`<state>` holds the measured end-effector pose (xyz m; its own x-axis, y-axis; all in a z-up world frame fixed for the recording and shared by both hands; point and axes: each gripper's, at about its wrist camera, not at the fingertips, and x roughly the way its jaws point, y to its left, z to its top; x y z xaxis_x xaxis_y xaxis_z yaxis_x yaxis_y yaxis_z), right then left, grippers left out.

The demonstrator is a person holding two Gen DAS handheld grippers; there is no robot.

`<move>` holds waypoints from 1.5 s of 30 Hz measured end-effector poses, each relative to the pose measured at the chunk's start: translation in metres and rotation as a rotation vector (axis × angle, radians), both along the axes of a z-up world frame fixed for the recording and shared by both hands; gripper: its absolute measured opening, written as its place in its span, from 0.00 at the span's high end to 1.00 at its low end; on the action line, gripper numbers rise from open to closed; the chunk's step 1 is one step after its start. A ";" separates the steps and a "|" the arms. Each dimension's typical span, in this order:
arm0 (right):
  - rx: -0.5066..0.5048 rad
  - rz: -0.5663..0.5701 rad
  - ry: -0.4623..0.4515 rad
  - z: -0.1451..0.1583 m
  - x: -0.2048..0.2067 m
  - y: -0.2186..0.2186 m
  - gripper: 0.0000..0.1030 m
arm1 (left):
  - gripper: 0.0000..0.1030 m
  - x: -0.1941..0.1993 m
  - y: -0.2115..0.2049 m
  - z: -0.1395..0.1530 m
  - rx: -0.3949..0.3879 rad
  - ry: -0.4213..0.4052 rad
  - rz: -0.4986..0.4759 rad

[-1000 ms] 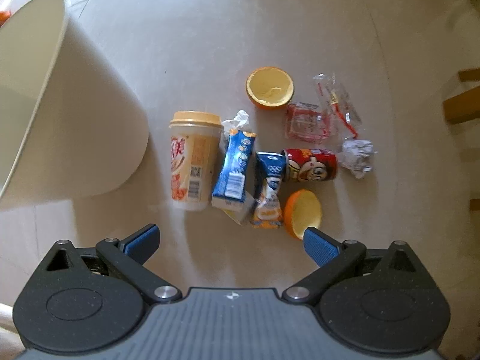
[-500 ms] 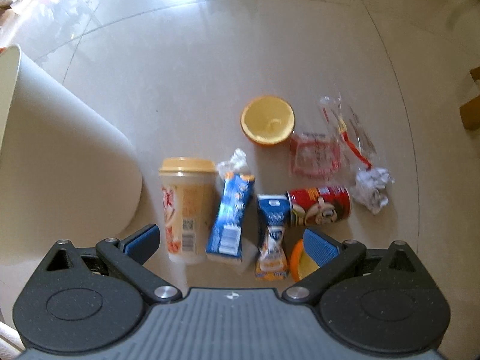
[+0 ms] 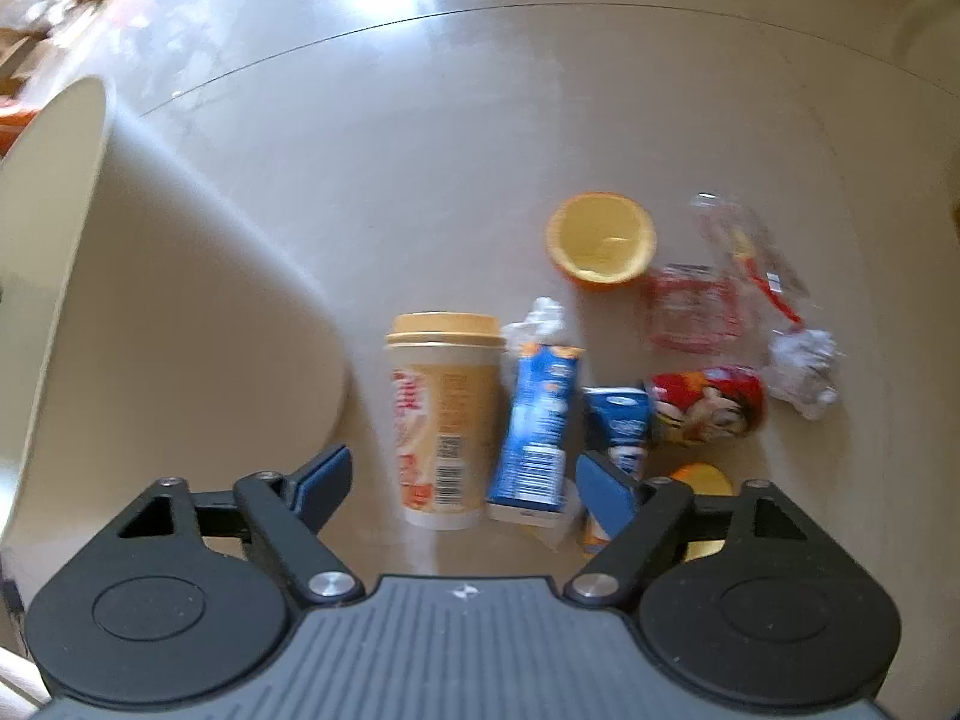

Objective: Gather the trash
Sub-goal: 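Approach the milk-tea cup with the right gripper and close on it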

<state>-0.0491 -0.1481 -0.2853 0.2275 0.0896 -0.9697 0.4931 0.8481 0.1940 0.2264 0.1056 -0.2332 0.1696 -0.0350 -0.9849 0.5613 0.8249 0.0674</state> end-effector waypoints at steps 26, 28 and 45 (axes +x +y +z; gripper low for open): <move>0.003 -0.067 0.114 -0.113 0.053 0.016 0.25 | 0.90 0.008 0.000 -0.001 -0.005 0.020 0.009; 0.001 -0.078 0.124 -0.119 0.054 0.018 0.25 | 0.90 0.008 0.001 -0.002 -0.001 0.025 0.010; -0.034 -0.092 0.147 -0.142 0.057 0.016 0.27 | 0.90 0.007 0.006 -0.009 -0.013 0.021 0.018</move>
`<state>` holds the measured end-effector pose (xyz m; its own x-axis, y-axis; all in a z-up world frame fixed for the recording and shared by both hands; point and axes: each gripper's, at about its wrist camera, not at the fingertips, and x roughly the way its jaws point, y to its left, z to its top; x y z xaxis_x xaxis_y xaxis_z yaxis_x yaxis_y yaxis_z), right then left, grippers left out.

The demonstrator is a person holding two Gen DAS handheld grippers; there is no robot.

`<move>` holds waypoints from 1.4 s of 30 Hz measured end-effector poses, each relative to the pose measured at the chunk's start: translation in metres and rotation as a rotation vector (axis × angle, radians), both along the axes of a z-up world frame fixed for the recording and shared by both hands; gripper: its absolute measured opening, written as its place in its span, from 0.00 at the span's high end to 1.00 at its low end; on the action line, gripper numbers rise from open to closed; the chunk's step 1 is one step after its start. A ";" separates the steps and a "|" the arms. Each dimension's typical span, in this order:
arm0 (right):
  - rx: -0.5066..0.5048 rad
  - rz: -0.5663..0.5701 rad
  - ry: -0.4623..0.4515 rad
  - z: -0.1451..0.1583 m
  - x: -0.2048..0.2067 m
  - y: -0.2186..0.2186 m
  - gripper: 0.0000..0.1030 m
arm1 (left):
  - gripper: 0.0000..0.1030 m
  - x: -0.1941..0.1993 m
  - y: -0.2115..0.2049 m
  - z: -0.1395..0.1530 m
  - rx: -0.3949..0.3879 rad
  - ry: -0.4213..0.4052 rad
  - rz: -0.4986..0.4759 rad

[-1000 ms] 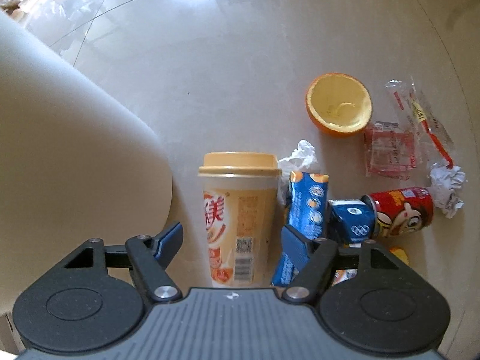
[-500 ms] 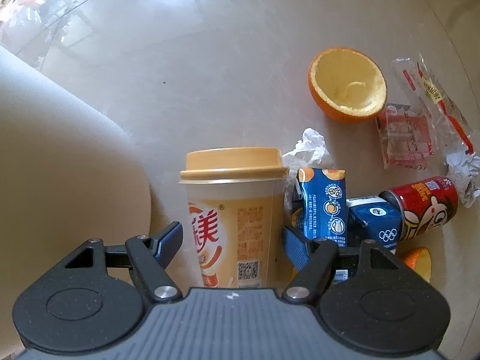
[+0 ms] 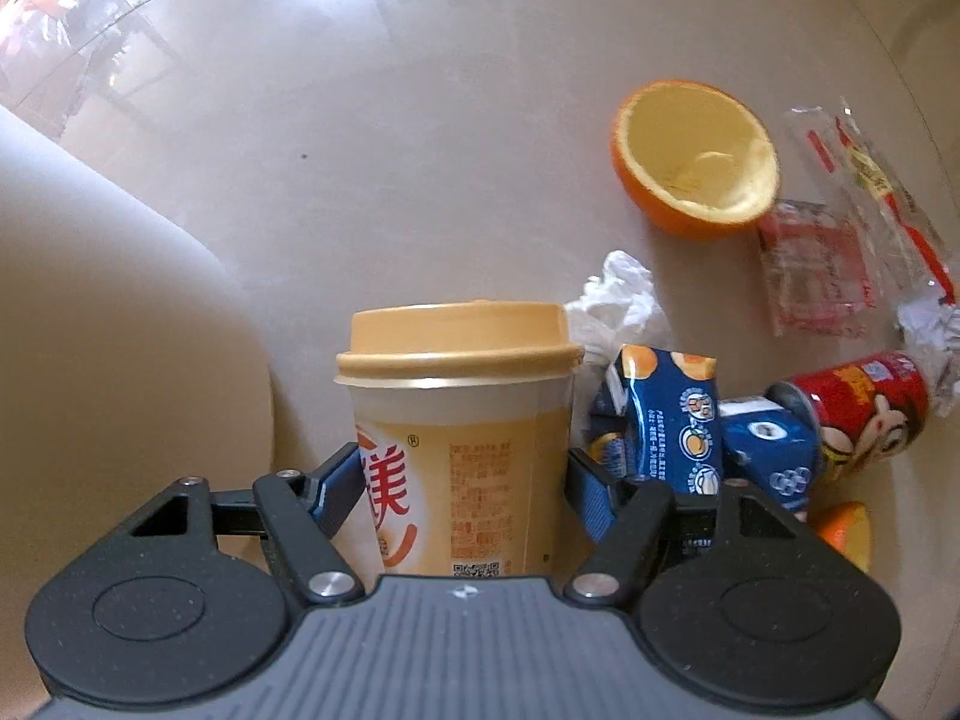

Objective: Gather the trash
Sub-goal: 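Approach the milk-tea cup with the right gripper and close on it, then lift the milk-tea cup over the bin and open the right gripper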

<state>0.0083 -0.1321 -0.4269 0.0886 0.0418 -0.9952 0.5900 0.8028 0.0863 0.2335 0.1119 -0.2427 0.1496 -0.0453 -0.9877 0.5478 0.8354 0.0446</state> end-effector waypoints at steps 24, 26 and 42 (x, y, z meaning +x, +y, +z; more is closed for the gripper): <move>-0.098 0.394 -0.069 0.242 0.014 0.022 0.27 | 0.90 -0.006 -0.005 0.001 0.003 -0.017 -0.009; -0.109 0.429 -0.108 0.269 0.018 0.032 0.27 | 0.90 -0.007 -0.003 0.001 0.002 -0.017 -0.008; -0.080 0.576 -0.314 0.314 0.052 0.105 0.09 | 0.90 -0.008 -0.002 0.004 0.000 -0.019 -0.011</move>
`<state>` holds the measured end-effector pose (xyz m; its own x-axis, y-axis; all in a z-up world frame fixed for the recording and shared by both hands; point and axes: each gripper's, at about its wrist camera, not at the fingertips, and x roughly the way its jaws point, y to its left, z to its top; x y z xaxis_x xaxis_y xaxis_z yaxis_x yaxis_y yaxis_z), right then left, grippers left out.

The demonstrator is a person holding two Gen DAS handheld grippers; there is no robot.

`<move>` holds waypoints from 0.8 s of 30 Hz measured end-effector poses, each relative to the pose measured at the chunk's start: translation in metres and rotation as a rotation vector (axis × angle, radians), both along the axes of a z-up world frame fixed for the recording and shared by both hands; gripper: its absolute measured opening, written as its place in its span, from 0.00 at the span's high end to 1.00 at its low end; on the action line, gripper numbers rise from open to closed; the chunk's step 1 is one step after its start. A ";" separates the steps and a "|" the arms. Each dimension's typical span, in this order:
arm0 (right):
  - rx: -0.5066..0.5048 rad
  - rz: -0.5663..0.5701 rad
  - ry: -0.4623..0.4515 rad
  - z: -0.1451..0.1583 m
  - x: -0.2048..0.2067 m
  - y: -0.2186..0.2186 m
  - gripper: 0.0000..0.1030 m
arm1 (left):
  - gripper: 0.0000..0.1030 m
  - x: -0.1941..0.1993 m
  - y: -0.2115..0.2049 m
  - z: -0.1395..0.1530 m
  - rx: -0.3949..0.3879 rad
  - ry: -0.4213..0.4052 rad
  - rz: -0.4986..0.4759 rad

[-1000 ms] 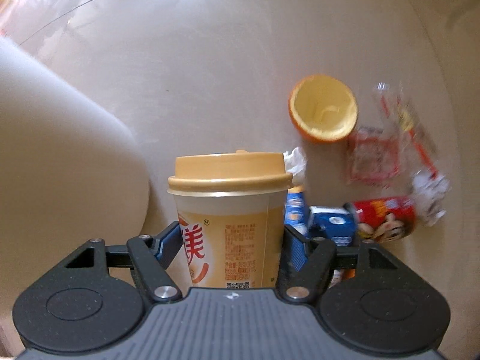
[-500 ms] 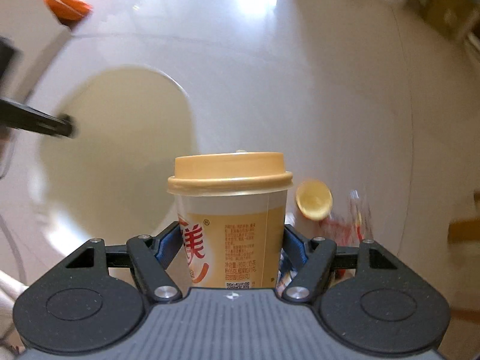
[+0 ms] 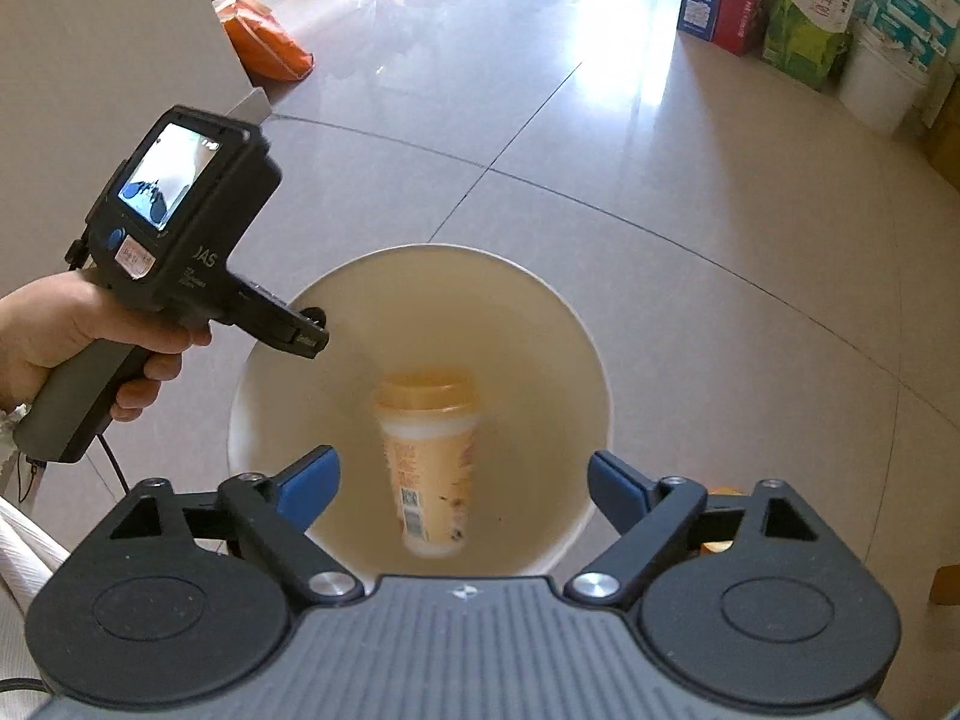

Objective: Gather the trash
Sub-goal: 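Lift the milk-tea cup over the bin and open the right gripper, then lower the right gripper onto the blue juice carton and grasp it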

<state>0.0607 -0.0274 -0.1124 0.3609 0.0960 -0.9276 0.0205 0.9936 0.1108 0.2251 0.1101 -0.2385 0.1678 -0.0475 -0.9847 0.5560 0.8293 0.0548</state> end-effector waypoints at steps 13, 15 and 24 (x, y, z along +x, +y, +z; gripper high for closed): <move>-0.119 -0.082 -0.178 -0.014 -0.063 -0.051 0.00 | 0.90 0.000 -0.002 0.001 0.003 -0.003 -0.004; -0.186 -0.112 -0.142 -0.031 -0.070 -0.057 0.00 | 0.90 0.000 -0.002 0.000 0.003 -0.002 -0.003; -0.068 -0.232 0.168 -0.142 -0.089 -0.082 0.00 | 0.90 0.000 -0.002 0.001 -0.001 -0.004 -0.005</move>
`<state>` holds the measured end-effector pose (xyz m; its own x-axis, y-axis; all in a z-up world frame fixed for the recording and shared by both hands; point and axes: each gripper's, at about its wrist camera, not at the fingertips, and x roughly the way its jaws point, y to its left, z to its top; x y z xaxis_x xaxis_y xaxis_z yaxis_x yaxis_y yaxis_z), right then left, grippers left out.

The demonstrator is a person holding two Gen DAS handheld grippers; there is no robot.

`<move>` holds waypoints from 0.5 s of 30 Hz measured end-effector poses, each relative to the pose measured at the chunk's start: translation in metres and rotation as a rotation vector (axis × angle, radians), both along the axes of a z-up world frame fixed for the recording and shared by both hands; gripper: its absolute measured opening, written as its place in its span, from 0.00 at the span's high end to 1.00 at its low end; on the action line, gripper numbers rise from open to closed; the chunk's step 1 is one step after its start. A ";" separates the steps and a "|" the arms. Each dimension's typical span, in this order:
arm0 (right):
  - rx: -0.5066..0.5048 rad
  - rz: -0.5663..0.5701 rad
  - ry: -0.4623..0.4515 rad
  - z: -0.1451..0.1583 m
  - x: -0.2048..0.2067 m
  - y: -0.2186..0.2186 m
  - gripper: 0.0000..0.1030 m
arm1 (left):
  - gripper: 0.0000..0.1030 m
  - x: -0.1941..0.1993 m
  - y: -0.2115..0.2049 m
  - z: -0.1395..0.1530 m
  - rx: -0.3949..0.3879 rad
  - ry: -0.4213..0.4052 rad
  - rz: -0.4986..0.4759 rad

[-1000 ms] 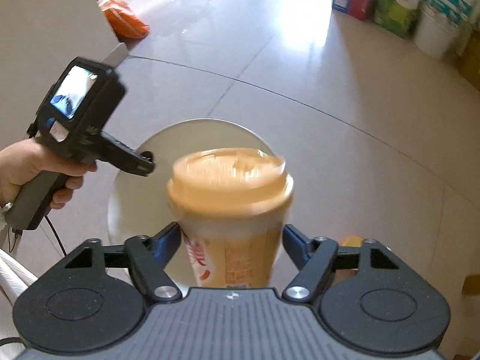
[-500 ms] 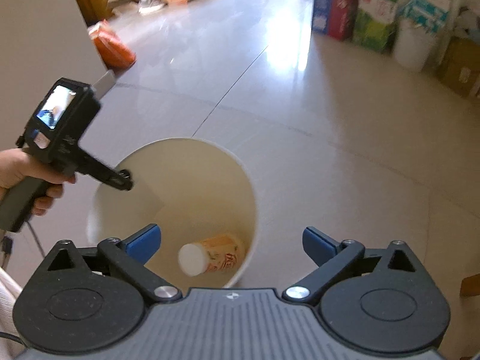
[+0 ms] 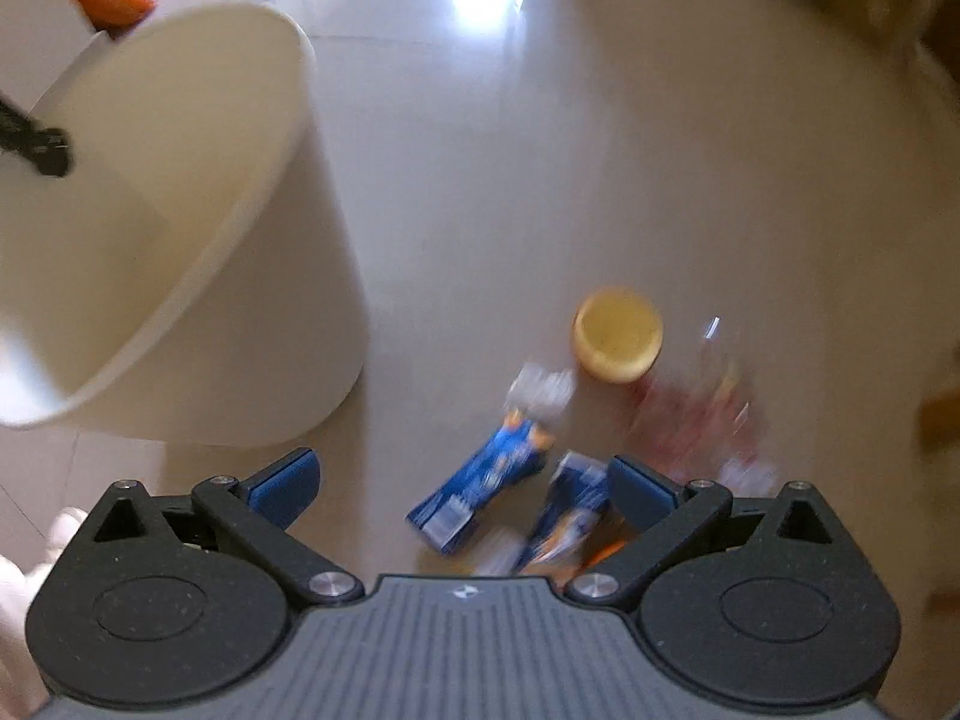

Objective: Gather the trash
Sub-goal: 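Lower the right gripper onto the blue juice carton and grasp it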

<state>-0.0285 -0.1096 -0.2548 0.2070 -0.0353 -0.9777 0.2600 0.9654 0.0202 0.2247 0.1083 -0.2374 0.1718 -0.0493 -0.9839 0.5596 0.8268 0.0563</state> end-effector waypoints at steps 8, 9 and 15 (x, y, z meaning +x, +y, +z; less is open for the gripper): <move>0.173 -0.347 0.053 -0.091 -0.007 -0.027 0.01 | 0.90 0.002 0.002 -0.002 -0.002 0.005 0.009; 0.195 -0.395 0.056 -0.101 -0.009 -0.031 0.02 | 0.90 0.002 0.001 -0.002 -0.002 0.005 0.007; 0.268 -0.601 0.064 -0.141 -0.015 -0.050 0.14 | 0.90 0.002 0.001 -0.001 -0.003 0.007 -0.001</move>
